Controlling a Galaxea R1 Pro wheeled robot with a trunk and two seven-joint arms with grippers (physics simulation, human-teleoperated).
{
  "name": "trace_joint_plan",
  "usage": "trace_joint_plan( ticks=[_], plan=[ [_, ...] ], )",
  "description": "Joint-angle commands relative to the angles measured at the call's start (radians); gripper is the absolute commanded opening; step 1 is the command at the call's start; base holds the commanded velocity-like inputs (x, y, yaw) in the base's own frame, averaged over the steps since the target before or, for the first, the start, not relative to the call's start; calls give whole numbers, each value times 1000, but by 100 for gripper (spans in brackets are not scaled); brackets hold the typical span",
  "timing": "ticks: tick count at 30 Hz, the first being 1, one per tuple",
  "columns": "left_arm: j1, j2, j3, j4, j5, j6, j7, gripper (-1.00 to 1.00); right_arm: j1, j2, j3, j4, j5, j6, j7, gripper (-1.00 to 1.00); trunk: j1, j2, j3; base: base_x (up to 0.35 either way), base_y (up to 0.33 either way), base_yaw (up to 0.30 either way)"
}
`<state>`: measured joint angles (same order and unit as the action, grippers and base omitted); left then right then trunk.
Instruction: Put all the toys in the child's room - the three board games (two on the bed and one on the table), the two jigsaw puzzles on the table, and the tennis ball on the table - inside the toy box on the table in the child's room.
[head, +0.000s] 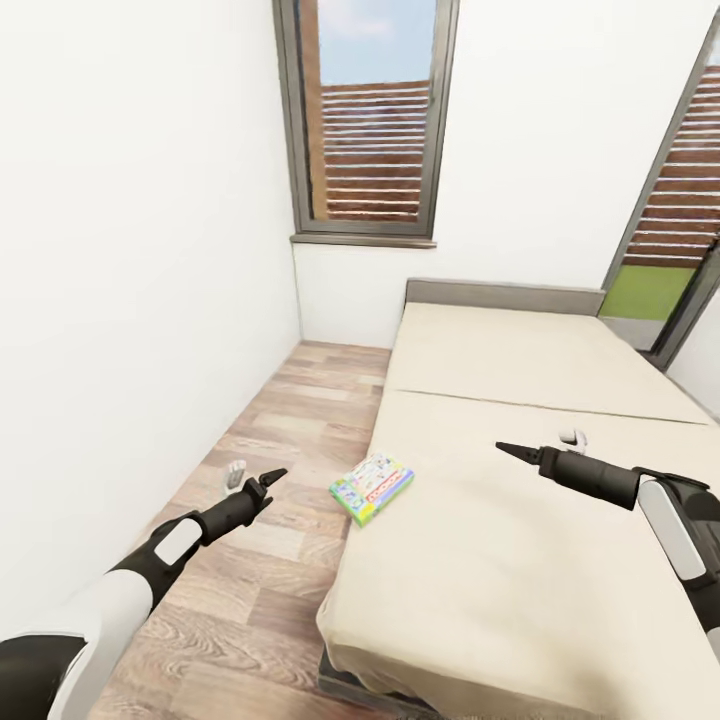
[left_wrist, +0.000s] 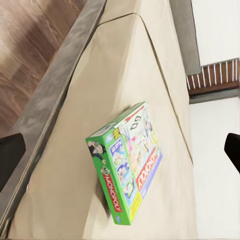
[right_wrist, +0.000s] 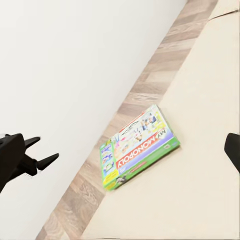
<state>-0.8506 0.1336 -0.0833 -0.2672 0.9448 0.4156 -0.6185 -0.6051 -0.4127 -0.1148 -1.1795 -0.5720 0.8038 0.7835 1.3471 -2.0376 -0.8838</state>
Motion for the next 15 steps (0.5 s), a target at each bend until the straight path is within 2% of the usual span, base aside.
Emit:
trace_joint_plan(
  ticks=[1,10,15],
  plan=[
    [0,6,-8,1,11,4,-5,100,-1,0,-1,0,-2,6,2,100,0,0,-1,0,0,-290],
    [2,23,-5,2,14,5,-17,100,1,1,-1,-2,-2,6,2,100,0,0,-1,0,0,-290],
    [3,41,13,3,16,5,-23,100,2,1,-2,-3,-1,6,2,100,0,0,-1,0,0,-284]
  ],
)
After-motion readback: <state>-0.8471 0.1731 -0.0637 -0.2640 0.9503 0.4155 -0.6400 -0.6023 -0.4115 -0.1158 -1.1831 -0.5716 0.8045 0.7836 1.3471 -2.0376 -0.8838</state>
